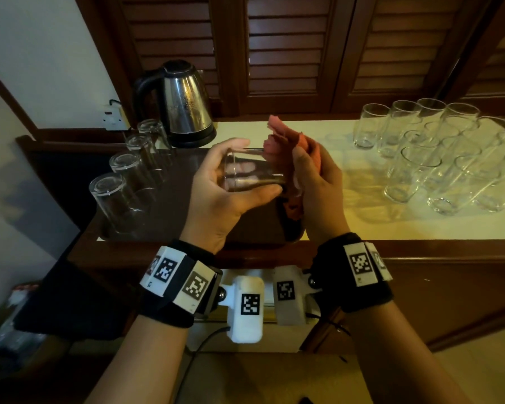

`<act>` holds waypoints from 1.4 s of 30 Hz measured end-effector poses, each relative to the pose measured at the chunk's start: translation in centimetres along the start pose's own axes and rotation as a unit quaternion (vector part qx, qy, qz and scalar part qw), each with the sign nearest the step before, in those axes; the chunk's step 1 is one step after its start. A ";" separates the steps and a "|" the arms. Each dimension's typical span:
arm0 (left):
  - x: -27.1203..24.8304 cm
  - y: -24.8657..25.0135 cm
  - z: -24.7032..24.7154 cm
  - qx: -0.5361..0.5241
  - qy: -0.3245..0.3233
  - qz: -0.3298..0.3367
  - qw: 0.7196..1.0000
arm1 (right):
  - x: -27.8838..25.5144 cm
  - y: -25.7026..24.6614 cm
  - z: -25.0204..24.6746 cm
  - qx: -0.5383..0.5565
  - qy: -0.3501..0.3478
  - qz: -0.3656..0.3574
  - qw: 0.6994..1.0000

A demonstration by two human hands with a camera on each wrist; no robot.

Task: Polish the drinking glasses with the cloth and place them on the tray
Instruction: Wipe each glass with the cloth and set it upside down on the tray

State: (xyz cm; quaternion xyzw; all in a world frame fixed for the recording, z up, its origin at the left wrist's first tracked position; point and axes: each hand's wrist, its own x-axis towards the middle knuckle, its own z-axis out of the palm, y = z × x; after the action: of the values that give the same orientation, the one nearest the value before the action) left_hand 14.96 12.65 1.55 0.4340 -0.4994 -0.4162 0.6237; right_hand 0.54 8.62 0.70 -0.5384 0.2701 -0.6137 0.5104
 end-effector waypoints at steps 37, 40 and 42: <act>3.7 -2.2 -2.1 0.167 -0.144 -0.039 0.975 | 1.4 -0.6 -2.7 -0.028 -0.069 0.050 0.996; 3.6 -1.4 -2.0 0.148 -0.144 -0.031 0.978 | 0.9 -0.3 -2.6 -0.169 -0.140 0.001 0.976; 3.6 -1.1 -2.0 0.145 -0.149 -0.029 0.978 | 0.7 -0.5 -2.9 -0.178 -0.182 0.021 0.967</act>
State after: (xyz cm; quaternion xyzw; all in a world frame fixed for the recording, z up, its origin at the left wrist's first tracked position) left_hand 17.41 9.19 1.19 0.4673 -0.6286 -0.4177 0.4604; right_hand -2.24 7.51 0.69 -0.7174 0.2892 -0.4367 0.4593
